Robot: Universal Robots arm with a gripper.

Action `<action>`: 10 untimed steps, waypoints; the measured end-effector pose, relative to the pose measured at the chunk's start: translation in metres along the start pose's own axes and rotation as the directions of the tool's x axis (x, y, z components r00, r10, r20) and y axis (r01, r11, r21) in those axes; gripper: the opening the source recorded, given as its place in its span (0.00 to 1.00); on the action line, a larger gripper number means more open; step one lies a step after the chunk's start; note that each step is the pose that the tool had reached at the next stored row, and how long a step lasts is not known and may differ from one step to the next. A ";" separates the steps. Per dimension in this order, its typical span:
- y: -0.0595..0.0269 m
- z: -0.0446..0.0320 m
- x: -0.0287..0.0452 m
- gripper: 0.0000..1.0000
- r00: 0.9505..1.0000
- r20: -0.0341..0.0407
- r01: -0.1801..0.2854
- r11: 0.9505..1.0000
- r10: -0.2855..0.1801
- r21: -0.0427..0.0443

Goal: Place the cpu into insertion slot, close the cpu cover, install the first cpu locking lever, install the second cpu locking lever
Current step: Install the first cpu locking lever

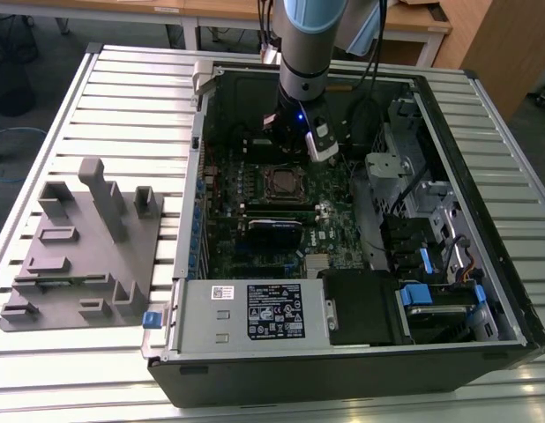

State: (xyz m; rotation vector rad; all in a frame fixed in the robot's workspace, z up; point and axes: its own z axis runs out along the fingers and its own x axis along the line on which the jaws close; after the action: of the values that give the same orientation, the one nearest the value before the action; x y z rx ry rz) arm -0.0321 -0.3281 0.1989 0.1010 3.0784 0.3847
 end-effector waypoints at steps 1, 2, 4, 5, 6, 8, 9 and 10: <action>0.0000 0.0000 0.0000 0.10 1.000 0.000 0.000 1.000 0.000 0.000; 0.0001 0.0001 -0.0001 0.10 1.000 0.000 0.000 1.000 0.000 0.000; 0.0001 0.0002 -0.0004 0.10 1.000 0.000 0.000 1.000 0.000 0.000; 0.0001 0.0004 -0.0008 0.10 1.000 0.000 0.000 1.000 0.000 0.000; 0.0001 0.0006 -0.0011 0.10 1.000 0.000 0.000 1.000 0.000 0.000; 0.0000 0.0009 -0.0018 0.10 1.000 0.000 0.000 1.000 0.000 0.000; 0.0000 0.0009 -0.0021 0.10 1.000 0.000 0.000 1.000 0.000 0.000; 0.0000 0.0009 -0.0021 0.10 1.000 0.000 0.000 1.000 0.000 0.000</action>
State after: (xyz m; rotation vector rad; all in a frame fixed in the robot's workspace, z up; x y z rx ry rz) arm -0.0299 -0.3280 0.1980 0.1009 3.0783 0.3843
